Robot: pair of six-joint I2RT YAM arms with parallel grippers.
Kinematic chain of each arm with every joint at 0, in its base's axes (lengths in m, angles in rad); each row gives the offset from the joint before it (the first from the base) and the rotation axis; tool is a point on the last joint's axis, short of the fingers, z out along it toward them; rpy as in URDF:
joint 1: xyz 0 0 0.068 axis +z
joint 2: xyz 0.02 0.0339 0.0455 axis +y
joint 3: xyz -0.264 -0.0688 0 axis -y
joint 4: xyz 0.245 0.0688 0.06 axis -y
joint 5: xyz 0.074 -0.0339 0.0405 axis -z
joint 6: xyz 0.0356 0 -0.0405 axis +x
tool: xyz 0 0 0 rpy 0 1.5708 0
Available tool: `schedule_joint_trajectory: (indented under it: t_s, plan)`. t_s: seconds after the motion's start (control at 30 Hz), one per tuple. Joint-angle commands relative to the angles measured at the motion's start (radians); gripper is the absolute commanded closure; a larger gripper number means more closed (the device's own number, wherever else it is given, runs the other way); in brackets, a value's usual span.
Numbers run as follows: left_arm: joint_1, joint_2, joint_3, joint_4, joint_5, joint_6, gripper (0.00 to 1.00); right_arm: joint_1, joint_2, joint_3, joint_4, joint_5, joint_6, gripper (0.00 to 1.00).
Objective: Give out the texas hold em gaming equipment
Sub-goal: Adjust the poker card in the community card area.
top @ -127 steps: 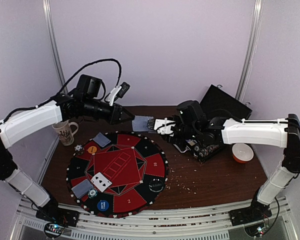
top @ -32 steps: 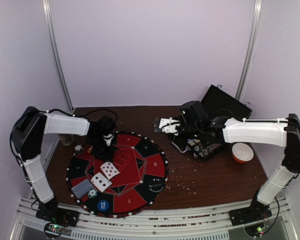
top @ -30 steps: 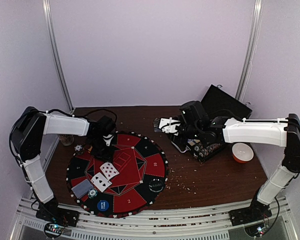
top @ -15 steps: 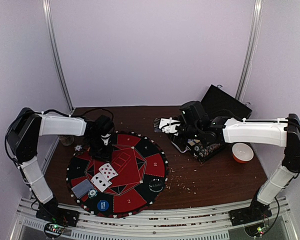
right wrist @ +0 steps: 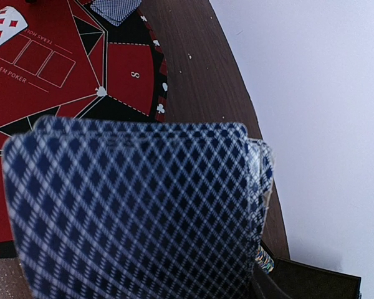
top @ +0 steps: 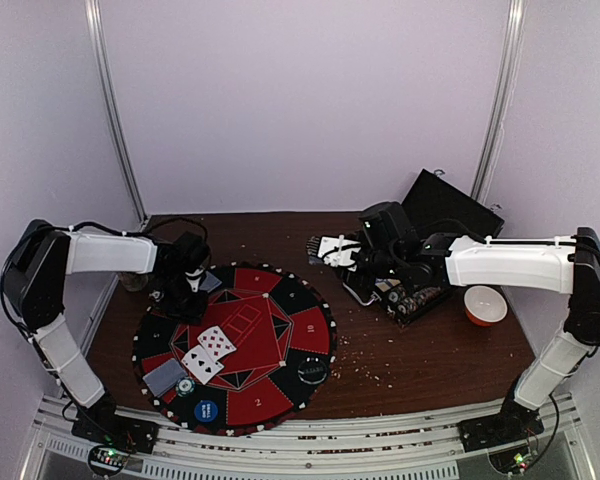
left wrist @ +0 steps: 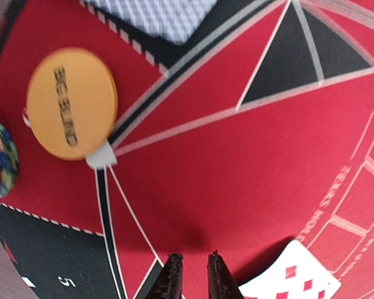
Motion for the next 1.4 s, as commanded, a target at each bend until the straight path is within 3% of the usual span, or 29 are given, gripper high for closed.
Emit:
schedule_joint_trajectory:
  t_s: [0.0, 0.3, 0.6, 1.0, 1.23, 1.37]
  plan:
    - [-0.008, -0.009, -0.028, -0.007, 0.035, 0.021, 0.83, -0.003, -0.033, -0.006, -0.004, -0.008, 0.013, 0.57]
    - [-0.065, -0.021, -0.048, -0.013, 0.127, 0.042, 0.84, -0.001, -0.029, -0.005, -0.004, -0.008, 0.012, 0.57]
    - [-0.066, -0.016, -0.032, -0.089, 0.06, 0.043, 0.84, -0.002, -0.031, -0.005, -0.005, -0.009, 0.011, 0.57]
    - [-0.065, -0.051, -0.035, -0.117, 0.085, 0.051, 0.84, -0.002, -0.034, -0.003, -0.008, -0.005, 0.012, 0.57]
    - [-0.06, -0.074, 0.136, -0.164, -0.055, 0.08, 0.77, -0.001, -0.041, -0.001, -0.016, -0.008, 0.004, 0.57]
    - [-0.067, -0.119, 0.267, -0.035, 0.048, 0.142, 0.66, 0.005, -0.053, -0.002, -0.01, -0.04, 0.004, 0.57]
